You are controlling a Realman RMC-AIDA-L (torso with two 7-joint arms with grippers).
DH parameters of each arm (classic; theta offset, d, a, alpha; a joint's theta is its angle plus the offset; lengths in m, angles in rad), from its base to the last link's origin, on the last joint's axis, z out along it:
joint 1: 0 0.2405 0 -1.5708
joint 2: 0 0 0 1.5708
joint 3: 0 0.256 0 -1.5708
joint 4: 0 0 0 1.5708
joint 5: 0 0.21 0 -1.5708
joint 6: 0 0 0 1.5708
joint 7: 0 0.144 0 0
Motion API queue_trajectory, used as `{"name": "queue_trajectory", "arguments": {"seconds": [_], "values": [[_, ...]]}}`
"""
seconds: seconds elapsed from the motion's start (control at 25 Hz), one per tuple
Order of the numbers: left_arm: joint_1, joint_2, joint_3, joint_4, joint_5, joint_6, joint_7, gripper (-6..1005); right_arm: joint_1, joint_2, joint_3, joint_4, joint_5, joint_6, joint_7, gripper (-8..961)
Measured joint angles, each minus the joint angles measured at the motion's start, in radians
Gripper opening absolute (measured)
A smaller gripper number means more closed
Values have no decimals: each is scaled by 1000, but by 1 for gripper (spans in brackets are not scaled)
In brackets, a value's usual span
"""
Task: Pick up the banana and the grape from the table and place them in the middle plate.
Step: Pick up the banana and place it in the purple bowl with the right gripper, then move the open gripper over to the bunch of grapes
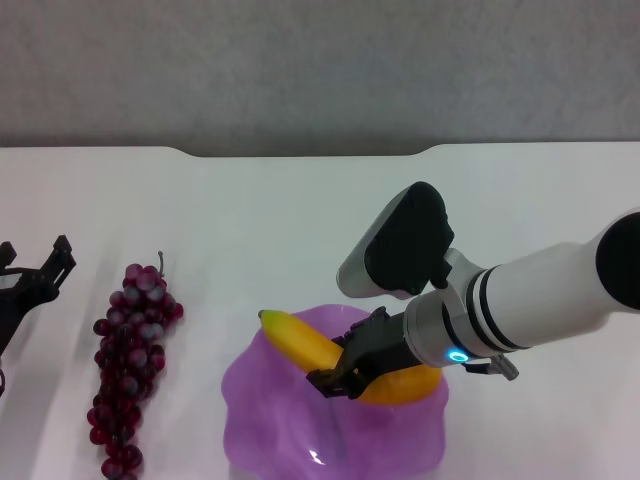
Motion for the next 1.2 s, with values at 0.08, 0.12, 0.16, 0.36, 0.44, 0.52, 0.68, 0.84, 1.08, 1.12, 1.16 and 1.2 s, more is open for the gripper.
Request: {"name": "queue_trajectory", "arguments": {"seconds": [0.08,0.12,0.16,0.36,0.44,0.52,0.68,0.84,1.08,1.12,1.16,1.2], "values": [[1,0,0,0,0,0,0,770,-4,0,-1,4,1,-2,-14,597],[1,0,0,1,0,0,0,770,-5,0,-1,7,1,-3,-17,605],[2,0,1,1,0,0,0,770,-5,0,-1,8,2,-6,-18,614],[2,0,1,1,0,0,0,770,0,0,-16,12,0,-34,-24,657],[2,-1,2,-1,-1,0,0,769,2,0,-21,17,-5,-47,-24,674],[5,-1,1,-2,-1,0,0,769,-1,-3,-13,30,-10,-59,-26,724],[10,0,-4,-4,-2,0,0,769,-63,-7,45,69,-12,-112,-83,890],[10,0,-4,-3,-2,0,0,769,-174,-6,97,108,-12,-238,-194,889],[10,0,-5,-4,-2,0,0,768,-323,-3,67,97,-3,-569,-298,889],[10,0,-5,-4,-2,0,0,768,-339,-3,51,86,-2,-634,-300,889],[10,0,-5,-4,-2,1,0,768,-351,-3,38,75,-1,-682,-301,888],[10,0,-5,-4,-2,1,0,768,-360,-4,20,60,-1,-741,-301,888]]}}
